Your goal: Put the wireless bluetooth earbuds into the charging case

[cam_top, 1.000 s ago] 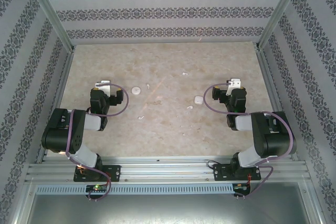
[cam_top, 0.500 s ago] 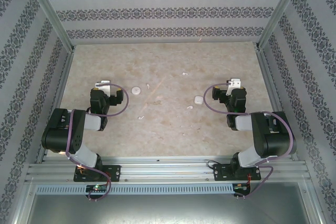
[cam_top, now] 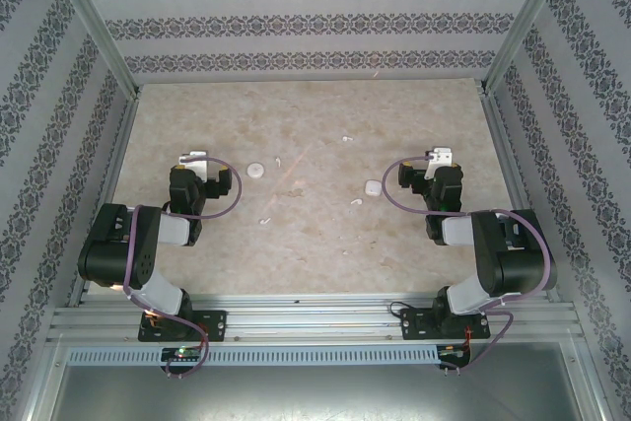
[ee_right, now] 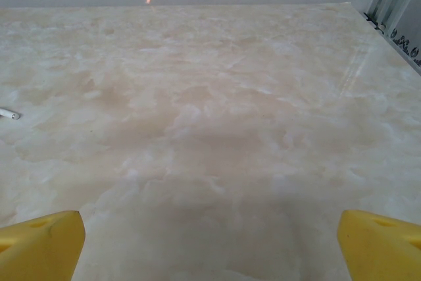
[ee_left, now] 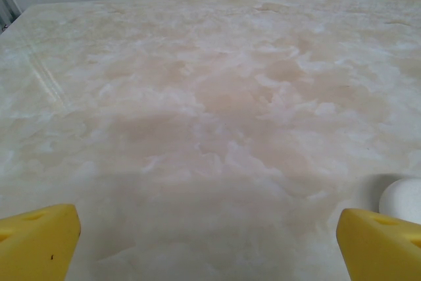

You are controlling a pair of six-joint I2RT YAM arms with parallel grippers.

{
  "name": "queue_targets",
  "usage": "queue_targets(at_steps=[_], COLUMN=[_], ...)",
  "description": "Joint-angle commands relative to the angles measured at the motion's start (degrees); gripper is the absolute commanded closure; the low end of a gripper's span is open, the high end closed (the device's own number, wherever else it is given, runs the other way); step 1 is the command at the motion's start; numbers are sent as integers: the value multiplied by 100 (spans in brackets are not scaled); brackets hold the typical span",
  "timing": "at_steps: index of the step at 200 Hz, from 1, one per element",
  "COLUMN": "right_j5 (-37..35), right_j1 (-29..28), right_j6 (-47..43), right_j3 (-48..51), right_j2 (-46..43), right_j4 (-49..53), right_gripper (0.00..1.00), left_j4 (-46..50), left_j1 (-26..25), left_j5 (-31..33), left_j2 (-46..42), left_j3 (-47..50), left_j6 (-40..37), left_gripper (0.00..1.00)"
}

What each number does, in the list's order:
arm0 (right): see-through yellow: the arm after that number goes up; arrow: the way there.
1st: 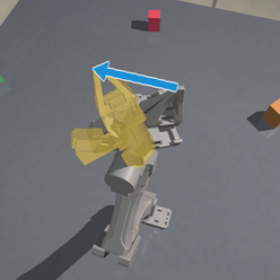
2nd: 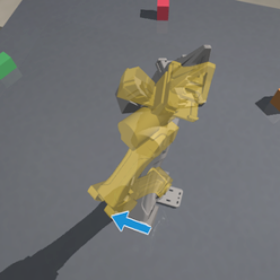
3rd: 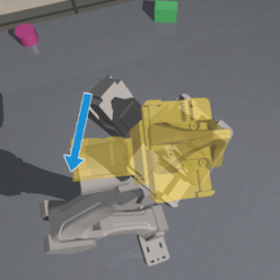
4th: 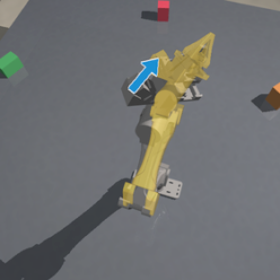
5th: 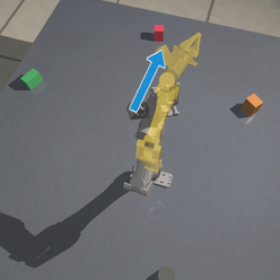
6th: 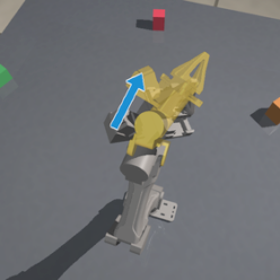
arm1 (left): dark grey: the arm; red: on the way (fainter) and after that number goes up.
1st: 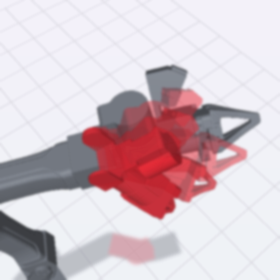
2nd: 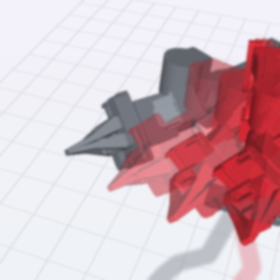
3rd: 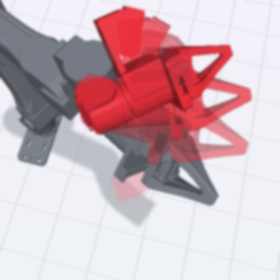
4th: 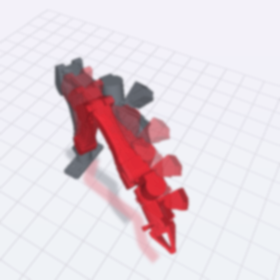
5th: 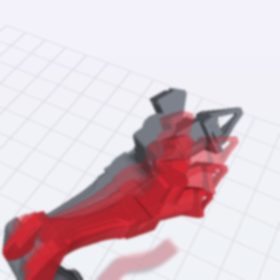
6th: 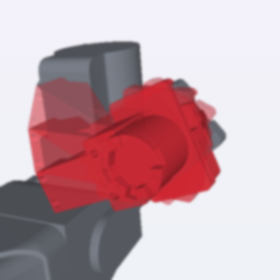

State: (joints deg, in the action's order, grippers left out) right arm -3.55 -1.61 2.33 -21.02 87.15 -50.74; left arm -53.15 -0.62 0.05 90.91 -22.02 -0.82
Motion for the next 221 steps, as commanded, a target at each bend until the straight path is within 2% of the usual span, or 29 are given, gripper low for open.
queue_targets(at_steps=[1,108,135,156,176,202,221], right_j5=[87,97,62,-85,-292,-650,-512], right_j1=[64,64,60,39,-47,-246,-355], right_j6=[-75,-80,-79,-46,-89,-39,282], right_j3=[-113,-113,-100,-291,-572,-797,-1494], right_j2=[-62,-58,-75,-355,-760,-1377,-1803], right_j4=[-32,-24,-49,501,1357,2213,3907], right_gripper=[2,2,2,2,2,2,2], left_j4=[0,59,-334,-531,67,1513,2723], left_j1=[62,64,63,64,62,64,63], left_j5=[-49,-88,-76,-38,74,121,261], left_j2=[-12,-7,-36,-273,-949,-1826,-2324], left_j3=[-39,-65,142,342,360,27,-393], left_j6=[56,73,73,82,132,118,543], left_gripper=[0,0,0,0,0,0,0])
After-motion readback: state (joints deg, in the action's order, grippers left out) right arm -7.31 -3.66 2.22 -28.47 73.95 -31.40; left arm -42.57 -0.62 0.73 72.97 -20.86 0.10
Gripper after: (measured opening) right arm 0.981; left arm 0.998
